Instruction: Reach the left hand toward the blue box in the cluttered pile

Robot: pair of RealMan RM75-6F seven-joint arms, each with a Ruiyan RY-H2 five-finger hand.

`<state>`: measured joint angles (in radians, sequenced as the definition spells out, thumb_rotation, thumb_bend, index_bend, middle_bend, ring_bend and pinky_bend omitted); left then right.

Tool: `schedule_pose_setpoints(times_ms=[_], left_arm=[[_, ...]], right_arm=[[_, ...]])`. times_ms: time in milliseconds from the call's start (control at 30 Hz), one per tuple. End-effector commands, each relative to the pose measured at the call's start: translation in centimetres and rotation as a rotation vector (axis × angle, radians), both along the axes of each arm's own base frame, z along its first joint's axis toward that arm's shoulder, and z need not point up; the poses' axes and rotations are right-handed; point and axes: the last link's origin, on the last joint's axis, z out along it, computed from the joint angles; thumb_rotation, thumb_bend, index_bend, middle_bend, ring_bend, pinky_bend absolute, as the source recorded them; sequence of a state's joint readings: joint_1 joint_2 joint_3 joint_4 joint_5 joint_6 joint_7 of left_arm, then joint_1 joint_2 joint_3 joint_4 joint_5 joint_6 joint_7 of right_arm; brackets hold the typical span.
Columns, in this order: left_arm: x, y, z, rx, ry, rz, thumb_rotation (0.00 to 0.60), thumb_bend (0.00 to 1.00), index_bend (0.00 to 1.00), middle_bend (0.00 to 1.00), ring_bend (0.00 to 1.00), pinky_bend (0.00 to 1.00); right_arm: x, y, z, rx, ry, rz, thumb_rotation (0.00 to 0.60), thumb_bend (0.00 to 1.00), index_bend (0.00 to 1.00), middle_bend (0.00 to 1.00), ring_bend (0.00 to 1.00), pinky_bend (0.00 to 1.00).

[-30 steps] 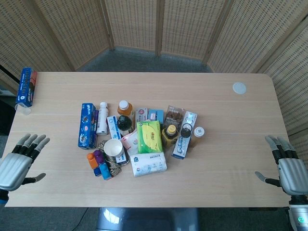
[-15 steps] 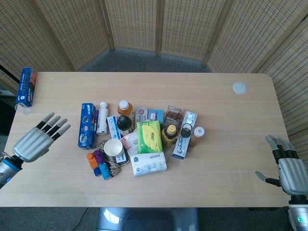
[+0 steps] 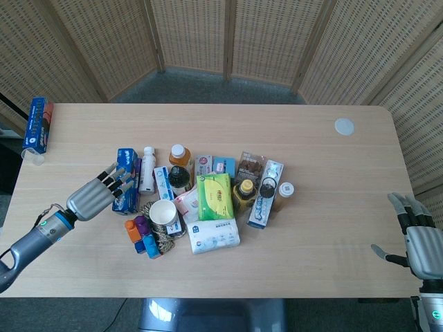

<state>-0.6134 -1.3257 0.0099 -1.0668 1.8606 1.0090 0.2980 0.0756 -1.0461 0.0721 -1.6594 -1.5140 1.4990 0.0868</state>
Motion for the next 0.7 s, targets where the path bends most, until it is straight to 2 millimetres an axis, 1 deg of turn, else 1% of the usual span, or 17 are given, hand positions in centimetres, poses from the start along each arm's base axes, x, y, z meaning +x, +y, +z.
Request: schedule_pose_setpoints(times_ms=[33, 267, 333, 367, 400, 433, 467, 500, 533, 567, 600, 633, 700], left_arm=[[0.2, 0.5, -0.7, -0.001, 0.021, -0.007, 0.6, 0.0, 0.0, 0.0, 0.0, 0.0], [0.3, 0.9, -2.7, 0.009, 0.062, 0.003, 0.6, 0.0, 0.0, 0.0, 0.0, 0.0], [0.6, 0.8, -3.5, 0.014, 0.059, 0.004, 0.6, 0.0, 0.05, 0.0, 0.0, 0.0], [0.8, 0.8, -3.7, 0.016, 0.053, -0.002, 0.6, 0.0, 0.12, 0.03, 0.01, 0.01], [1.0, 0.7, -4.0, 0.019, 0.045, -0.008, 0.6, 0.0, 0.22, 0.13, 0.07, 0.05], [1.1, 0.7, -4.1, 0.024, 0.044, -0.014, 0.6, 0.0, 0.31, 0.25, 0.14, 0.1], [1.1, 0.7, -4.2, 0.029, 0.049, -0.022, 0.6, 0.0, 0.44, 0.41, 0.26, 0.18], [1.1, 0.7, -4.3, 0.035, 0.057, -0.033, 0.6, 0.0, 0.53, 0.51, 0.35, 0.25], [1.1, 0.7, -4.4, 0.042, 0.062, -0.042, 0.6, 0.0, 0.62, 0.59, 0.43, 0.32], [1.0, 0.7, -4.4, 0.048, 0.067, -0.047, 0.6, 0.0, 0.67, 0.64, 0.48, 0.37], [0.8, 0.6, -4.5, 0.056, 0.069, -0.044, 0.6, 0.0, 0.7, 0.66, 0.5, 0.4], [0.7, 0.6, -4.5, 0.061, 0.07, -0.042, 0.6, 0.0, 0.72, 0.68, 0.52, 0.42], [0.7, 0.5, -4.6, 0.072, 0.072, -0.046, 0.6, 0.0, 0.74, 0.7, 0.54, 0.44]], right_arm=[[-0.1, 0.0, 0.2, -0.004, -0.004, -0.003, 0.6, 0.0, 0.0, 0.0, 0.0, 0.0], [-0.2, 0.1, 0.4, -0.006, -0.013, -0.004, 0.6, 0.0, 0.0, 0.0, 0.0, 0.0], [-0.2, 0.1, 0.4, -0.005, -0.014, -0.003, 0.6, 0.0, 0.0, 0.0, 0.0, 0.0], [-0.2, 0.0, 0.4, -0.006, -0.014, -0.003, 0.6, 0.0, 0.0, 0.0, 0.0, 0.0], [-0.2, 0.0, 0.4, -0.006, -0.015, -0.003, 0.6, 0.0, 0.0, 0.0, 0.0, 0.0], [-0.2, 0.0, 0.4, -0.007, -0.015, -0.003, 0.6, 0.0, 0.0, 0.0, 0.0, 0.0], [-0.2, 0.0, 0.4, -0.007, -0.015, -0.003, 0.6, 0.0, 0.0, 0.0, 0.0, 0.0], [-0.2, 0.0, 0.5, -0.007, -0.015, -0.003, 0.6, 0.0, 0.0, 0.0, 0.0, 0.0], [-0.2, 0.0, 0.5, -0.008, -0.014, -0.002, 0.6, 0.0, 0.0, 0.0, 0.0, 0.0], [-0.2, 0.0, 0.5, -0.007, -0.015, -0.002, 0.6, 0.0, 0.0, 0.0, 0.0, 0.0], [-0.2, 0.1, 0.5, -0.007, -0.015, -0.001, 0.6, 0.0, 0.0, 0.0, 0.0, 0.0], [-0.2, 0.1, 0.5, -0.007, -0.016, -0.001, 0.6, 0.0, 0.0, 0.0, 0.0, 0.0], [-0.1, 0.1, 0.5, -0.005, -0.017, 0.001, 0.6, 0.0, 0.0, 0.0, 0.0, 0.0]])
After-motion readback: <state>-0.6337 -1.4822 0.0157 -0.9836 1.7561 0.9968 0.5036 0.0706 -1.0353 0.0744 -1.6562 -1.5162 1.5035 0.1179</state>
